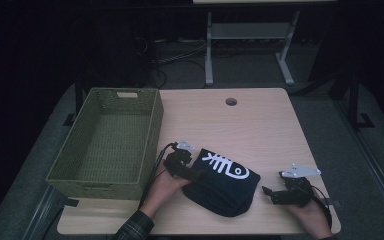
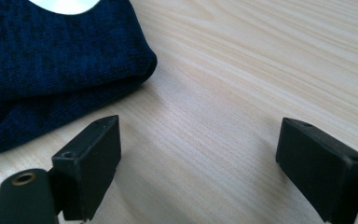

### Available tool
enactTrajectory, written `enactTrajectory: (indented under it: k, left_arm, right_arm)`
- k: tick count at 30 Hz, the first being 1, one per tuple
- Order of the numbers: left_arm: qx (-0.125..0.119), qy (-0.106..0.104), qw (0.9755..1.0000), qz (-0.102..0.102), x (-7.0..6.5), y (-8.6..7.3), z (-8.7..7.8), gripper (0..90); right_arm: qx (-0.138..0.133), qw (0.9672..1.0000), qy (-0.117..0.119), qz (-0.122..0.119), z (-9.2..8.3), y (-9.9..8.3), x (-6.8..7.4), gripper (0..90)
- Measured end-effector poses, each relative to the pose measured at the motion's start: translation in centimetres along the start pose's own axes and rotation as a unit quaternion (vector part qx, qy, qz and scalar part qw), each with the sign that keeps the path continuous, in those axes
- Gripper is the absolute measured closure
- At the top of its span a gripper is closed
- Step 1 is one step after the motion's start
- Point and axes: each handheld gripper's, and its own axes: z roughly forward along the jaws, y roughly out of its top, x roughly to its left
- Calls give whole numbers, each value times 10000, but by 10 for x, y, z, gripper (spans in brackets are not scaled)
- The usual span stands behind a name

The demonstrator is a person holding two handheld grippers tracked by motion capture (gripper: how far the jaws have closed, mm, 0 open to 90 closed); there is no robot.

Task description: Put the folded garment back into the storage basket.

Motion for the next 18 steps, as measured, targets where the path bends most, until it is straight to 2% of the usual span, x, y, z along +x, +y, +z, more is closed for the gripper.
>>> enactTrajectory:
  k: [6, 15, 18]
  left_arm:
    - [45, -80, 9999, -90, 0, -3, 5, 184]
    - [170, -19, 9998, 66, -2, -1, 7, 177]
    - [157, -144, 9997, 128, -3, 0, 7, 245]
  right_arm:
    - [2, 10000, 0, -3, 0, 0, 0, 137]
    - [1, 10000, 0, 0, 0, 0, 0, 138]
    - [4, 10000, 0, 2, 0, 0, 0, 138]
